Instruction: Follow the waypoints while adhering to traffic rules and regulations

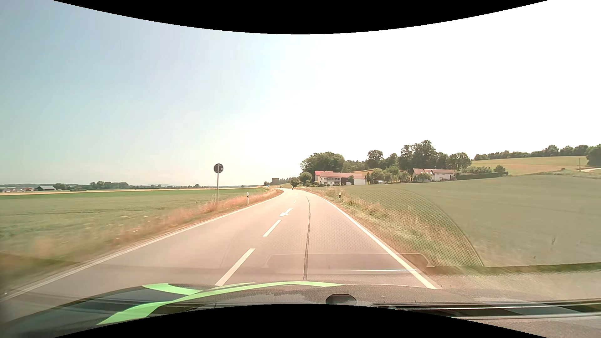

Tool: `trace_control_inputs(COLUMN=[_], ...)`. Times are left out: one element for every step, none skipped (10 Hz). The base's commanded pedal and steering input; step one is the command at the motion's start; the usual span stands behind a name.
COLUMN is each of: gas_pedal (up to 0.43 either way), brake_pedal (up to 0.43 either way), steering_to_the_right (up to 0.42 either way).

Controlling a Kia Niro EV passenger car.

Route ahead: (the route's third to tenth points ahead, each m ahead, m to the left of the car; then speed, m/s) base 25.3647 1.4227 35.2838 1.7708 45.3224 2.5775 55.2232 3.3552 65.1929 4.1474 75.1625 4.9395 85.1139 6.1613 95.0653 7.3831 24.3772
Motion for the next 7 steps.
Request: trace_control_inputs(gas_pedal=[0.390, 0.398, 0.409, 0.409, 0.409, 0.370, 0.350], brake_pedal=[0.000, 0.000, 0.000, 0.000, 0.000, 0.000, 0.000], steering_to_the_right=[-0.012, -0.012, -0.013, -0.013, -0.013, -0.013, -0.013])
